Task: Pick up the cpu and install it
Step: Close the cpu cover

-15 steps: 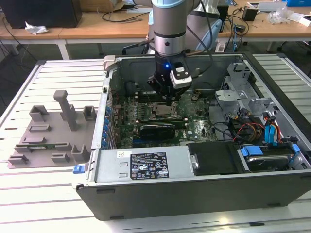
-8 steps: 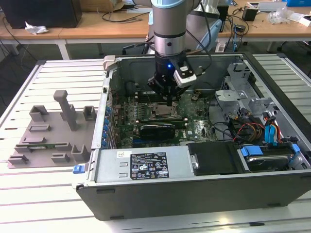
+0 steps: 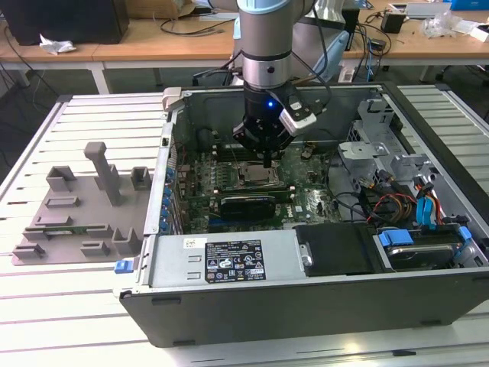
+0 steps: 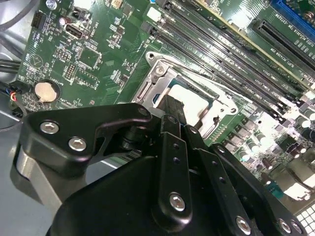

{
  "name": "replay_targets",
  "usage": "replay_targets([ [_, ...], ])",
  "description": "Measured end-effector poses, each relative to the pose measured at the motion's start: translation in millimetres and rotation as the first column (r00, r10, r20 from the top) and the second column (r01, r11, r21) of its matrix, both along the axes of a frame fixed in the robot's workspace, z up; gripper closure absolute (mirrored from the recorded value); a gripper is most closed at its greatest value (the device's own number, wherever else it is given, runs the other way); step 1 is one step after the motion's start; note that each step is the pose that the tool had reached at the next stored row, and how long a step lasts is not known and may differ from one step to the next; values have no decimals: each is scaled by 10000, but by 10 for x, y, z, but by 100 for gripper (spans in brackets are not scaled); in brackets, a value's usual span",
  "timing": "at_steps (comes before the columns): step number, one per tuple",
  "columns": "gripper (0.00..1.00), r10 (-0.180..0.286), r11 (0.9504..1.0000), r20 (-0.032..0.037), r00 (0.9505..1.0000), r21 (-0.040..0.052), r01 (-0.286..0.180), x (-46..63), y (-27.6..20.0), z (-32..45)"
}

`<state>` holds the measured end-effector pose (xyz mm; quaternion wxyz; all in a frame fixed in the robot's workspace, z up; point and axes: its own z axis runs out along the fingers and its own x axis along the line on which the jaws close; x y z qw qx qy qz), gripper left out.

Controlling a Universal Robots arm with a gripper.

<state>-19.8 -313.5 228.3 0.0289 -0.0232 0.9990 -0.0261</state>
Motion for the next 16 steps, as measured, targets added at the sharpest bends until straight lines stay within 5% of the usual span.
replay_targets([
  [2,89,0,10000,-5,10000,0,0,-1,0,0],
  [4,89,0,10000,-350,9994,-1,0,0,0,-9],
  [5,89,0,10000,-436,9990,0,0,0,0,-12],
  [11,89,25,10000,-458,9989,-1,-25,-20,0,-21],
  [16,89,113,9999,-459,9989,-3,-114,-161,0,-105],
])
